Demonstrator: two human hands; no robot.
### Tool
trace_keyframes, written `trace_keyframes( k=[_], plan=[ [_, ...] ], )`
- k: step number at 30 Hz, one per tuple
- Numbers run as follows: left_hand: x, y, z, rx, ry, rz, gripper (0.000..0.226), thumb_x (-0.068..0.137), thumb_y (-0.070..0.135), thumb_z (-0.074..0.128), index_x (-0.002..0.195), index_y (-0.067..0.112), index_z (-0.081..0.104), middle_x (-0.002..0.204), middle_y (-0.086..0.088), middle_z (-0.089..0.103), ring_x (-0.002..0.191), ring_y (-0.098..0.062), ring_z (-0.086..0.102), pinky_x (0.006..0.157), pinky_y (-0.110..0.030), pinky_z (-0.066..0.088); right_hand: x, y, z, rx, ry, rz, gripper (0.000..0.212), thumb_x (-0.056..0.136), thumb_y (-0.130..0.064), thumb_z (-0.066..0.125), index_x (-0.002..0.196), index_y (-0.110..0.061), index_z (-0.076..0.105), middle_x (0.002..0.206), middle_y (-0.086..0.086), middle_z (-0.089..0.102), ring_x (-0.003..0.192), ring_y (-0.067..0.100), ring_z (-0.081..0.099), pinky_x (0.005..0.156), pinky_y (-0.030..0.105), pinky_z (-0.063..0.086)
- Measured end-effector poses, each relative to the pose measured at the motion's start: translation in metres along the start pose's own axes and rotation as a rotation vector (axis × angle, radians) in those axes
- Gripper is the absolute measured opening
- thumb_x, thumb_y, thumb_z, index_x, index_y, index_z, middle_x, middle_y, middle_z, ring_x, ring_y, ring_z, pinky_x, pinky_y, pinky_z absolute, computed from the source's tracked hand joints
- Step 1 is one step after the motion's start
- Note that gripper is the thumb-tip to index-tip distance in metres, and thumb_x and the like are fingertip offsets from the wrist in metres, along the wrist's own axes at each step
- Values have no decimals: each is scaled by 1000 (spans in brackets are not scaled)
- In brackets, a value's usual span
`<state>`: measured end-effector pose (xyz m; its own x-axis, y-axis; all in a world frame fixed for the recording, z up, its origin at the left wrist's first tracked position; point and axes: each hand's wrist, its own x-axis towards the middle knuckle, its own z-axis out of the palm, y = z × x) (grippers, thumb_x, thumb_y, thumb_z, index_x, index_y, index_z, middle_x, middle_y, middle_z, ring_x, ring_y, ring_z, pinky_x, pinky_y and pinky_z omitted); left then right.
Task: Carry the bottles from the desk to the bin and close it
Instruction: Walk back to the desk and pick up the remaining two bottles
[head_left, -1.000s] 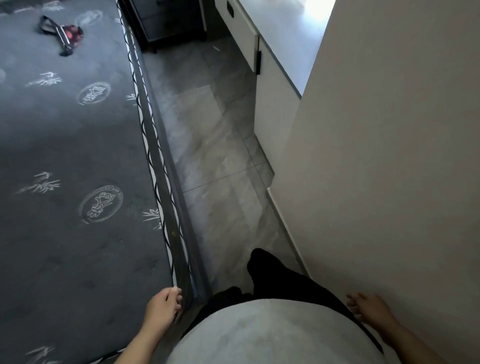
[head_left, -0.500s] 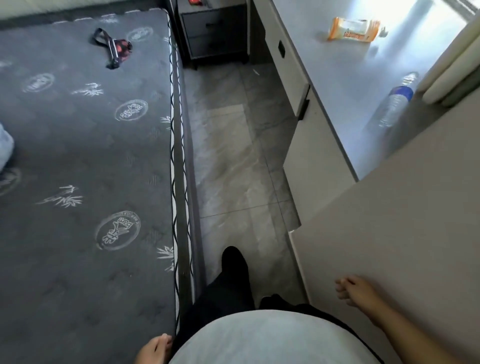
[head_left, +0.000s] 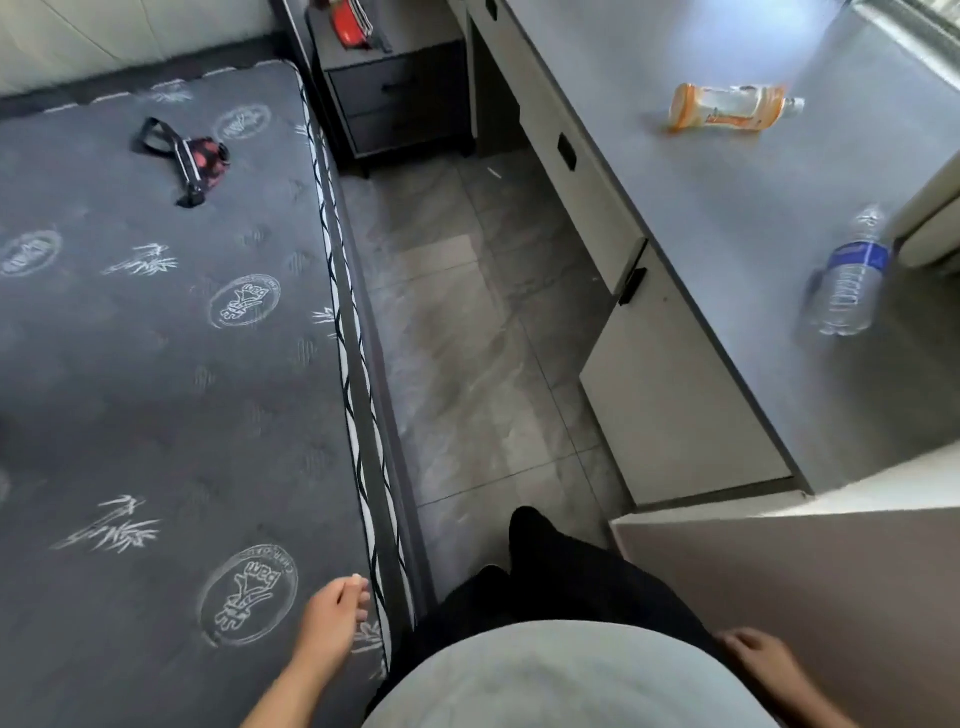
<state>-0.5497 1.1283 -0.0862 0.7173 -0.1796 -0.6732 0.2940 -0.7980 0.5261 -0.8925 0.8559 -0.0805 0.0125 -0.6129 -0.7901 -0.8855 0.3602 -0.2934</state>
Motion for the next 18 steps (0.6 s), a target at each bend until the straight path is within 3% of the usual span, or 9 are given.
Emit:
trace_keyframes(
  k=[3, 6, 8, 14, 18],
  plan=[
    [32, 34, -1, 43, -17, 30, 27, 97, 12, 40, 96, 0, 63, 88, -15, 64, 70, -25, 56, 66, -32, 40, 14, -38, 0, 26, 16, 10, 21, 89, 2, 54, 99, 12, 70, 111, 26, 67, 103, 32, 60, 81, 31, 40],
    [58, 61, -3, 59, -5, 25, 27, 97, 13, 40, 95, 1, 64, 86, -14, 64, 67, -22, 57, 66, -32, 40, 36, -80, -3, 62, 14, 20, 24, 92, -1, 49, 99, 10, 69, 100, 24, 70, 76, 24, 57, 59, 29, 41],
    [74, 73, -5, 64, 12, 1, 27, 96, 13, 42, 94, -1, 65, 84, -15, 65, 63, -22, 56, 63, -32, 40, 54, -109, -6, 110, 4, 18, 24, 94, -1, 45, 99, 10, 66, 80, 18, 67, 62, 22, 53, 53, 27, 37],
    [110, 111, -13, 80, 37, -46, 27, 94, 8, 46, 92, -9, 67, 82, -18, 65, 70, -27, 57, 69, -34, 43, 95, -205, -24, 202, -15, -60, 24, 96, -4, 39, 98, 0, 62, 73, 9, 59, 64, 24, 56, 56, 28, 39],
    [136, 145, -20, 101, 17, -50, 25, 92, 5, 49, 92, -11, 68, 82, -22, 65, 74, -27, 56, 65, -30, 44, 110, -248, -27, 272, -27, -77, 22, 97, -4, 38, 93, -1, 60, 74, 11, 56, 68, 27, 55, 69, 38, 46]
  ],
)
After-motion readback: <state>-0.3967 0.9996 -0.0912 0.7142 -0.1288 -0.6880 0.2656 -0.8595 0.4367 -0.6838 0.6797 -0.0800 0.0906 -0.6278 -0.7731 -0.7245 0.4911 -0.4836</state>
